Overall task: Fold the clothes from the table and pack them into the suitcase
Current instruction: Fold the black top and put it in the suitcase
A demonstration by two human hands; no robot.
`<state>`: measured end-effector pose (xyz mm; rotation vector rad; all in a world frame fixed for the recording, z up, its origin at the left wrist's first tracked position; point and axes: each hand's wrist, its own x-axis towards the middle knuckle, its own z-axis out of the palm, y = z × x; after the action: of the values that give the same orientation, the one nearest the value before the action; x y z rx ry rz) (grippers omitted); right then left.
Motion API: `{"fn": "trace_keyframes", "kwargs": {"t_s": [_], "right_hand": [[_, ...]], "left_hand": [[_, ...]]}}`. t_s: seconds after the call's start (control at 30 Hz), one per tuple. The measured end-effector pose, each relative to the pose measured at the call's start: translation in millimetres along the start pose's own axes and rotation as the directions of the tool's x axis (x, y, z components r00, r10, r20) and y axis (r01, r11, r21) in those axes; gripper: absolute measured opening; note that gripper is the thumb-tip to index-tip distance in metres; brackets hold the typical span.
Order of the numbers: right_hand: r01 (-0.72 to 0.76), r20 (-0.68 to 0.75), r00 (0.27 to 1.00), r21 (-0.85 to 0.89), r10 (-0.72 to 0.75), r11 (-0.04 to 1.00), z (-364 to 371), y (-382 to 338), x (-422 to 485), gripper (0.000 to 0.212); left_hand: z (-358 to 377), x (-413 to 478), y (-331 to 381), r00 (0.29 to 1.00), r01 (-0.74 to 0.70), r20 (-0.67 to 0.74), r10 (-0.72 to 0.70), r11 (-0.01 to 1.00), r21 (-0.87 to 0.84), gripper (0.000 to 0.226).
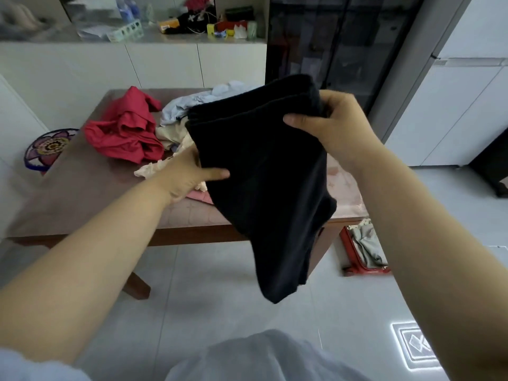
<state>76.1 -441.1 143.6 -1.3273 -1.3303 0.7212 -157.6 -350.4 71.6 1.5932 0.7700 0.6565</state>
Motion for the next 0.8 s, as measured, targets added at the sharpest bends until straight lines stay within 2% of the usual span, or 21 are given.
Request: {"fn": "trace_keyframes", "kwargs": {"t_s": [0.07,0.13,0.27,0.37,0.43,0.53,0.6,0.7,0.8], "right_hand": [[0.017,-0.045,0.999,-0.048,-0.019,0.999,-0.9,-9.6,10.7,0.017],[0.032,-0.105,0.993,-0.108,-0.044,0.994,-4.8,-17.9,21.0,0.019],[0.066,-0.212,0.969,-0.276,-0.127,0.959,-19.7,-33.7,38.5,0.027],[0.115,-0.218,0.949,-0.426,-0.226,0.897,-29.9,-44.6,53.0,0.029],[0.112,-0.198,0.945,-0.548,-0.259,0.829,-32.8,-50.1,63.4,0.033],[0.027,-0.176,0.96,-0.72,-0.219,0.694,-37.1,-49.7,80.6,0.042],[-0.022,-0.164,0.972,-0.773,-0.166,0.635,-38.7,-43.4,89.6,0.046],[-0.075,-0.177,0.98,-0.752,-0.092,0.655,-36.4,-31.5,99.6,0.049],[-0.099,-0.147,0.989,-0.714,-0.01,0.693,-39.5,-21.3,113.6,0.036]], "left_hand": [[12.9,4.3,-14.4,0.997,0.08,0.0,-0.08,0.989,0.124,0.062],[19.1,13.3,-17.7,0.996,0.085,-0.041,-0.078,0.978,0.19,0.053],[0.3,44.2,4.4,0.996,-0.032,-0.073,0.047,0.982,0.188,0.042],[-18.7,71.5,28.5,0.983,-0.098,-0.111,0.146,0.93,0.354,0.038],[-28.3,87.2,40.6,0.967,-0.137,-0.145,0.209,0.909,0.394,0.036],[-41.0,107.1,48.2,0.952,-0.166,-0.163,0.259,0.886,0.434,0.032],[-47.7,117.9,47.1,0.953,-0.156,-0.162,0.257,0.872,0.465,0.03],[-57.6,133.5,42.9,0.961,-0.126,-0.153,0.23,0.858,0.497,0.023],[-65.9,149.9,41.8,0.967,-0.104,-0.153,0.205,0.862,0.497,0.029]]}}
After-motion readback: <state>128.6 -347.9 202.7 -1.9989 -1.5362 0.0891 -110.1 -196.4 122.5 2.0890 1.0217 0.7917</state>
